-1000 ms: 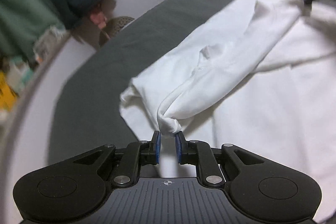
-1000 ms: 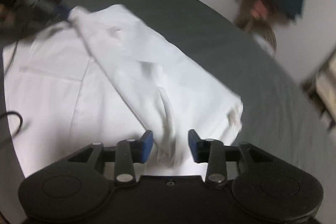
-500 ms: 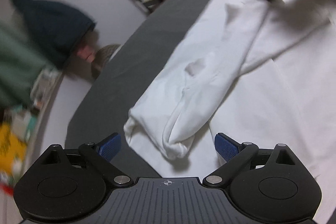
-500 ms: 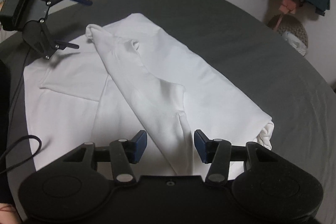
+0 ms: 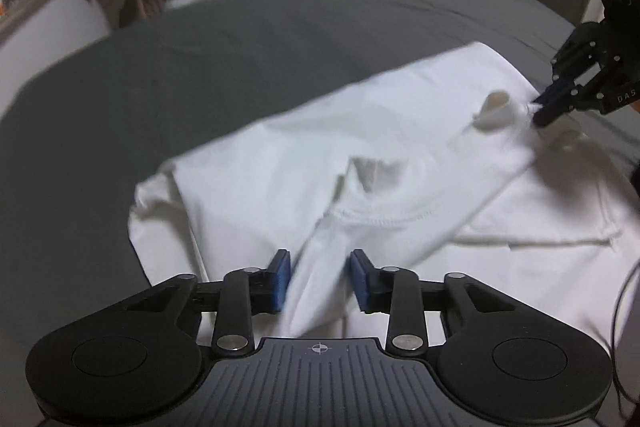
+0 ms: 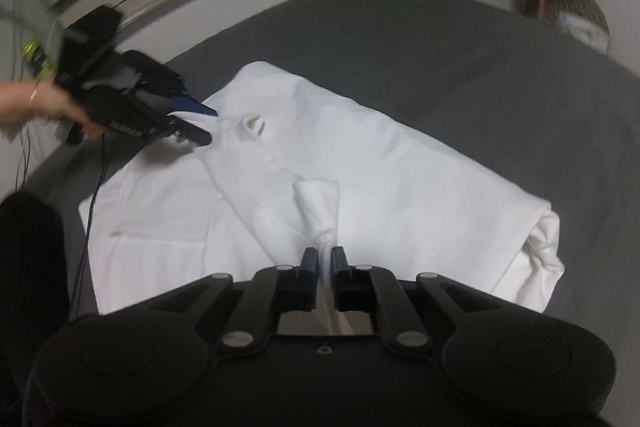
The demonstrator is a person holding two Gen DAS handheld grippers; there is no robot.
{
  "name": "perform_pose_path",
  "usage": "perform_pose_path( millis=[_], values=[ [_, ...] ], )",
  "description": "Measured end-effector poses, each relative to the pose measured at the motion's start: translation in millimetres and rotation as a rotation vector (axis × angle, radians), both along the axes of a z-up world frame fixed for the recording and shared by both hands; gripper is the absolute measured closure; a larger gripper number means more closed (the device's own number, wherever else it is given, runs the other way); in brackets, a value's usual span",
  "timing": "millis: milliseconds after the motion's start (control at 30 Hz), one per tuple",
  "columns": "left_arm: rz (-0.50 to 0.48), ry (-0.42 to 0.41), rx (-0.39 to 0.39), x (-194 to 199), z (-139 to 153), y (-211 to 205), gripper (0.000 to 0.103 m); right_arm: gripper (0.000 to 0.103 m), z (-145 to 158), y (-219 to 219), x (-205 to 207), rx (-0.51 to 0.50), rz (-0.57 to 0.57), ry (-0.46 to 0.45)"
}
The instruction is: Fold clothes
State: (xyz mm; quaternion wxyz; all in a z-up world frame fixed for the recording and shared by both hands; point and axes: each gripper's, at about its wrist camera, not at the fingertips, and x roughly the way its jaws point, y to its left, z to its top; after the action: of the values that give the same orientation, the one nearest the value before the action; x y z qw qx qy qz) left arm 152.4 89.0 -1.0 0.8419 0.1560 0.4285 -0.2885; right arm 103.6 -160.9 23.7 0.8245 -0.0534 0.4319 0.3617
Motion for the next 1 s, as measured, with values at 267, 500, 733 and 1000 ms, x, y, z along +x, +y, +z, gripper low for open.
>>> perform_pose_path(
  millis=[267, 500, 733, 1000],
  values=[
    [-0.198, -0.103, 0.106, -63.4, -3.9, 9.3, 0.086, 0.097, -6.5, 17.2, -66.3, -0.224, 0.28, -0.119],
    [-0.238, -0.256, 0.284, -91.7, -6.6, -7.6, 0.066, 0.09, -18.1, 30.3, -91.8, -0.377, 0.279, -0.226],
    [-0.208, -0.302, 0.3, -83.1, -1.3, -11.8, 0.046, 0.079, -14.1, 39.6, -96.0, -0.43, 0.282, -0.269],
    [0.132, -0.091, -0.064, -17.6, 25.7, 40.9, 0.021, 0.053, 25.6, -14.2, -26.8, -0.064, -0.09, -0.153]
  ],
)
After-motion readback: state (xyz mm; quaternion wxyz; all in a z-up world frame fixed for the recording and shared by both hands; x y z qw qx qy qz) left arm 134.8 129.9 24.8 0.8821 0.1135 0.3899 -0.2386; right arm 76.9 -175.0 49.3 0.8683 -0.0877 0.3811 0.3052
